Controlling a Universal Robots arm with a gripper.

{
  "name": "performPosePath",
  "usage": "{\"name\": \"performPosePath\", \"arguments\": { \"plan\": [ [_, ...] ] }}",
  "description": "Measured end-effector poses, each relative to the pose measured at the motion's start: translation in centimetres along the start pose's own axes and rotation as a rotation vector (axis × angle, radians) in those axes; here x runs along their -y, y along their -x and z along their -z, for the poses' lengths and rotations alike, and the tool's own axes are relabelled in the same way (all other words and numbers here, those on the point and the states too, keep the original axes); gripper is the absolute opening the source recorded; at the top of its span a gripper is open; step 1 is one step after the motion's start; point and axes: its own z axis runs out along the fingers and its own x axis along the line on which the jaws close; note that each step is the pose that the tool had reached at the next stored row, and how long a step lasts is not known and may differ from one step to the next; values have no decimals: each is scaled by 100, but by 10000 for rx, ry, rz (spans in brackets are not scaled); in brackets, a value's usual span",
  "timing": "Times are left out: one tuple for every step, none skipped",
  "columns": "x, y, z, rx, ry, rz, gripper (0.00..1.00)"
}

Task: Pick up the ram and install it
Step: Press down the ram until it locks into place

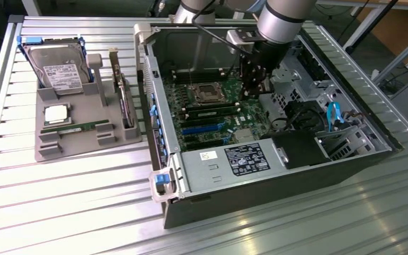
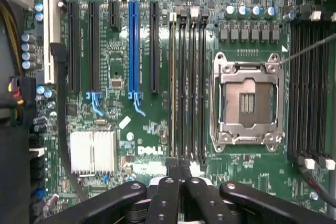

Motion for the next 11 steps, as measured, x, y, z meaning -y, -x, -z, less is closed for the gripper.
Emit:
{"name": "performPosePath", "arguments": {
  "plan": [
    [56,0,23,22,0,0,10],
    [133,-1,41,73,5,2,10],
    [148,0,43,79,6,2,10],
    [148,-1,43,78,6,2,10],
    [148,-1,43,78,6,2,10],
    [148,-1,43,79,6,2,10],
    [148,-1,43,78,6,2,10],
    [147,-1,43,78,7,2,10],
    [147,-1,43,79,6,2,10],
    [147,-1,43,79,6,2,10],
    [148,-1,43,79,6,-38,10]
  ]
}}
